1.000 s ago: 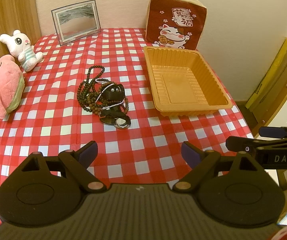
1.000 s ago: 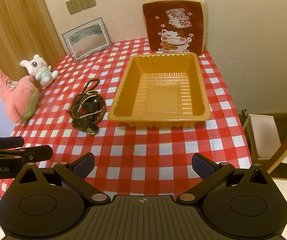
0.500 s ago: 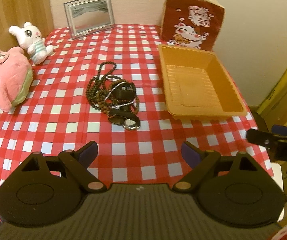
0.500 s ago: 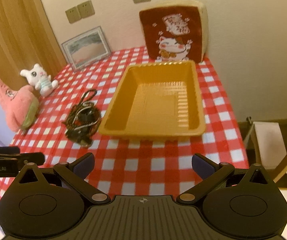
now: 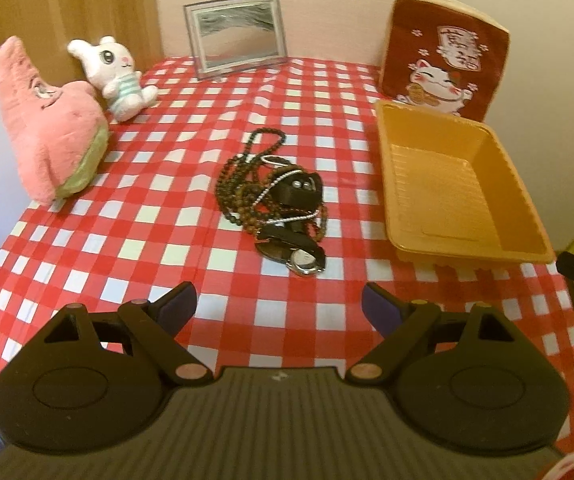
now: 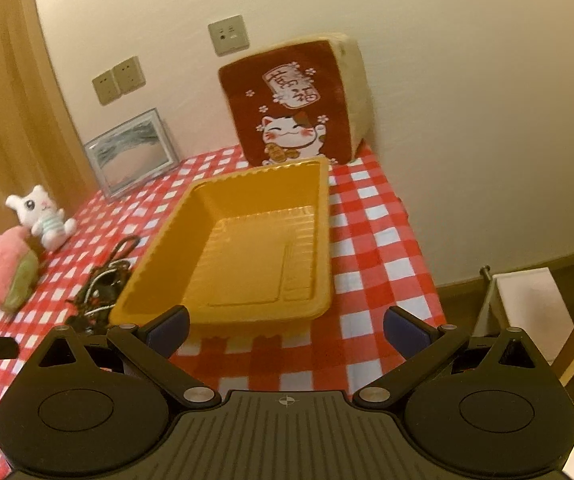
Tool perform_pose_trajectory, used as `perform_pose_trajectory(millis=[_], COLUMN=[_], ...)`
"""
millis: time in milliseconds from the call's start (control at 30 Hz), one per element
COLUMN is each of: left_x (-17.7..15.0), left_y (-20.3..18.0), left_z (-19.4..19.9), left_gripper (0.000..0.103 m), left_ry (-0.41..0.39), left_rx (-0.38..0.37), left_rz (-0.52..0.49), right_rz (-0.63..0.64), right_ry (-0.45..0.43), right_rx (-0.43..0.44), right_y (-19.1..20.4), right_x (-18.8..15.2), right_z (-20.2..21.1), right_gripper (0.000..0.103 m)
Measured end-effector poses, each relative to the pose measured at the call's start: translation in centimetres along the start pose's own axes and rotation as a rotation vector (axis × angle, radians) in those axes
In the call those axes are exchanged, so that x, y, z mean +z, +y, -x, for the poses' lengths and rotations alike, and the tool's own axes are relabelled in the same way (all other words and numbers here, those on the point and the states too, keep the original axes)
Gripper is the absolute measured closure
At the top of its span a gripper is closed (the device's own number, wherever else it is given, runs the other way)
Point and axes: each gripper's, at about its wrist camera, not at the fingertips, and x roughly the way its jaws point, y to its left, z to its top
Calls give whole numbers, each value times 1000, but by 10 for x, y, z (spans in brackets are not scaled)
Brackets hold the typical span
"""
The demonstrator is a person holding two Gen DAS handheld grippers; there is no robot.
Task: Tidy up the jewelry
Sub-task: 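Grasp the orange tray rim with the right tool while the left tool approaches the jewelry, then lower the left tool onto the black-strap watch and close on it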
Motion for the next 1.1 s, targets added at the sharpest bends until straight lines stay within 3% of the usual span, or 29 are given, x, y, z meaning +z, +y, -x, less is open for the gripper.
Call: perform_pose_trajectory(millis=[233,400,633,1100], left_x=[4,14,32,39], left_y=[3,5,9,34], left_z=[-12,-27,-58,-90], left_gripper=[17,18,19,22], left_ry=[2,-5,13,60], left_rx=[33,14,-50,-92], left_rz=[-8,-35,-65,-108], right_rz=[-57,-125,-204,-244], right_ry=[-58,-102,-118,-157], right_rx=[-39,-98,-153,-214], right_y=[-6,-8,-10,2], right_x=[-8,-11,-14,-20], right_z=[-25,-42,-67,-96], right_gripper=[16,33,47,78])
